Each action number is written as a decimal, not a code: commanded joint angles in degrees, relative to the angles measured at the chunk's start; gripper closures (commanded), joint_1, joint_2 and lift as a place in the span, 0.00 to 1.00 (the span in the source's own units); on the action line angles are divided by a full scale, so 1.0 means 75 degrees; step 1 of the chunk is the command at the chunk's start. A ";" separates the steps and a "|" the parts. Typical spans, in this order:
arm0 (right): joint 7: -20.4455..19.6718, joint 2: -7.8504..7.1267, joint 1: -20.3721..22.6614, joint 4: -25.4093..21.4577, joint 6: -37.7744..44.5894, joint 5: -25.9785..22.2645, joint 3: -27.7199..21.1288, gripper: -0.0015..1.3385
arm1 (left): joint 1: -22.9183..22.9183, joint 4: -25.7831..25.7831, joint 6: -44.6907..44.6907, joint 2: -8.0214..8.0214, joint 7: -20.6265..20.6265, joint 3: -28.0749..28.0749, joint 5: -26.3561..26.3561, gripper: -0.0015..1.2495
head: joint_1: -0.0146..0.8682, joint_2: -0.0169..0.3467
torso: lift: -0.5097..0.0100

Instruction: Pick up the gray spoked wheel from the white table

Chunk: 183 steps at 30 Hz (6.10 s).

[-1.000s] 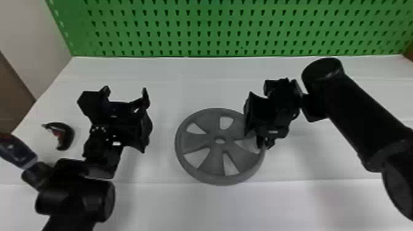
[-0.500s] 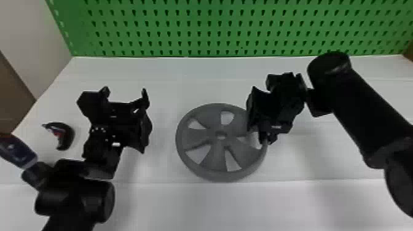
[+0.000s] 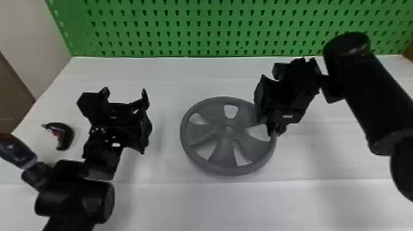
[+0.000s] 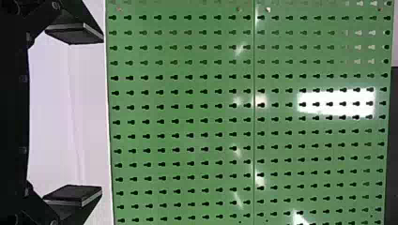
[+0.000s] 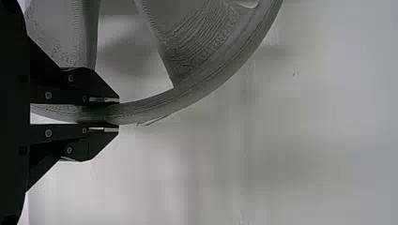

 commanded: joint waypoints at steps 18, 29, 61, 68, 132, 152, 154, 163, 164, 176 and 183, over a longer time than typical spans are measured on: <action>-0.0001 -0.0054 -0.0158 -0.0288 0.0088 0.0076 -0.0216 0.81 | 0.0012 0.0000 0.0000 0.0000 0.0000 0.0016 -0.0023 0.12 | 0.93 0.17 | 0.79; -0.0001 -0.0194 0.0205 -0.1354 -0.0450 0.0193 -0.0193 0.81 | 0.0024 0.0000 0.0000 0.0000 0.0000 0.0040 -0.0011 0.12 | 0.93 0.17 | 0.79; 0.4933 -0.0065 0.3545 -0.6112 -0.5009 0.4576 -0.0509 0.82 | 0.0118 -0.0293 0.0000 0.0000 0.0000 0.0204 0.0130 0.12 | 0.93 0.17 | 0.79; 0.6046 0.0099 0.4049 -0.6393 -0.6122 0.6123 -0.0544 0.82 | 0.0118 -0.0399 0.0000 0.0000 0.0000 0.0216 0.0177 0.12 | 0.93 0.17 | 0.79; 0.6069 0.0673 0.6428 -0.6288 -1.1829 0.8490 -0.0298 0.82 | 0.0141 -0.0469 0.0023 -0.0129 0.0000 0.0075 0.0259 0.12 | 0.93 0.17 | 0.79; 0.6069 0.0673 0.6416 -0.6288 -1.1818 0.8490 -0.0251 0.82 | 0.0141 -0.0469 0.0011 -0.0152 0.0000 0.0110 0.0247 0.12 | 0.93 0.17 | 0.79; 0.6069 0.0673 0.6416 -0.6288 -1.1818 0.8490 -0.0251 0.82 | 0.0141 -0.0469 0.0011 -0.0164 0.0000 0.0110 0.0247 0.12 | 0.93 0.17 | 0.79; 0.6069 0.0673 0.6416 -0.6288 -1.1818 0.8490 -0.0239 0.82 | 0.0141 -0.0469 0.0011 -0.0164 0.0000 0.0133 0.0235 0.12 | 0.93 0.17 | 0.79; 0.6069 0.0673 0.6416 -0.6288 -1.1818 0.8490 -0.0228 0.82 | 0.0141 -0.0481 0.0011 -0.0164 0.0000 0.0133 0.0223 0.12 | 0.93 0.17 | 0.79; 0.6069 0.0673 0.6416 -0.6288 -1.1818 0.8479 -0.0216 0.82 | 0.0141 -0.0469 0.0011 -0.0164 0.0000 0.0145 0.0188 0.12 | 0.93 0.17 | 0.79; 0.6069 0.0661 0.6404 -0.6288 -1.1818 0.8490 -0.0216 0.82 | 0.0141 -0.0469 0.0011 -0.0187 0.0000 0.0157 0.0177 0.12 | 0.93 0.17 | 0.79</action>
